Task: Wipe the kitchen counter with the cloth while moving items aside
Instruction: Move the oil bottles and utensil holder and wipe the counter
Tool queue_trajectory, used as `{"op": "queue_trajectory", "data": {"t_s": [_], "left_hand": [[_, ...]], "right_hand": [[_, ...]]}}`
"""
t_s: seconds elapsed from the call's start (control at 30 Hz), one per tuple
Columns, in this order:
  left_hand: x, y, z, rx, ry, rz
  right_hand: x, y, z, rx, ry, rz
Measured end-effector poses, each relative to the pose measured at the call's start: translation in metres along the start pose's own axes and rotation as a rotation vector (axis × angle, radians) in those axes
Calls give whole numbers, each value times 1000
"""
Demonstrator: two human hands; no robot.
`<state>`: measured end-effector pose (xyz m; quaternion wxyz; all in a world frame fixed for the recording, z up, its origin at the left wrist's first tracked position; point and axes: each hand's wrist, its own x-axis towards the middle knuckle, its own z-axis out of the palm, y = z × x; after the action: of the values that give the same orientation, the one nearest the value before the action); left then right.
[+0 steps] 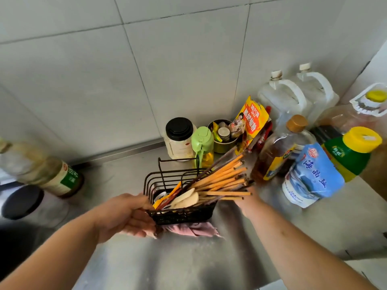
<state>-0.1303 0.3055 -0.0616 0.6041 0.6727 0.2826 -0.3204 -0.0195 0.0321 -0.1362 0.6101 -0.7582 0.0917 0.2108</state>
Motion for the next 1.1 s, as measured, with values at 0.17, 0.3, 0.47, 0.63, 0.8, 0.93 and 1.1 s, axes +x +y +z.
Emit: {"op": "queue_trajectory", "data": {"t_s": [0.17,0.3,0.47,0.63,0.8,0.93,1.1], "left_hand": [[-8,-13,-37,-25,47,-4],[-6,-19,-54,-74,78,-5],[8,-17,-59,-103,75,2],[26,-2,-45,-105,57,33],[48,18,-23,-113,27,40],[66,35,2,-120,-6,46],[87,49,34,-113,-4,33]], "right_hand": [[11,-38,36,-63,-67,-114],[22,-44,60,-136,-59,-172],[25,-33,67,-232,57,-279],[8,-6,48,-197,285,-248],[-25,27,17,-176,413,-239],[-46,48,-9,-93,538,-225],[-56,52,-40,-28,689,-201]]}}
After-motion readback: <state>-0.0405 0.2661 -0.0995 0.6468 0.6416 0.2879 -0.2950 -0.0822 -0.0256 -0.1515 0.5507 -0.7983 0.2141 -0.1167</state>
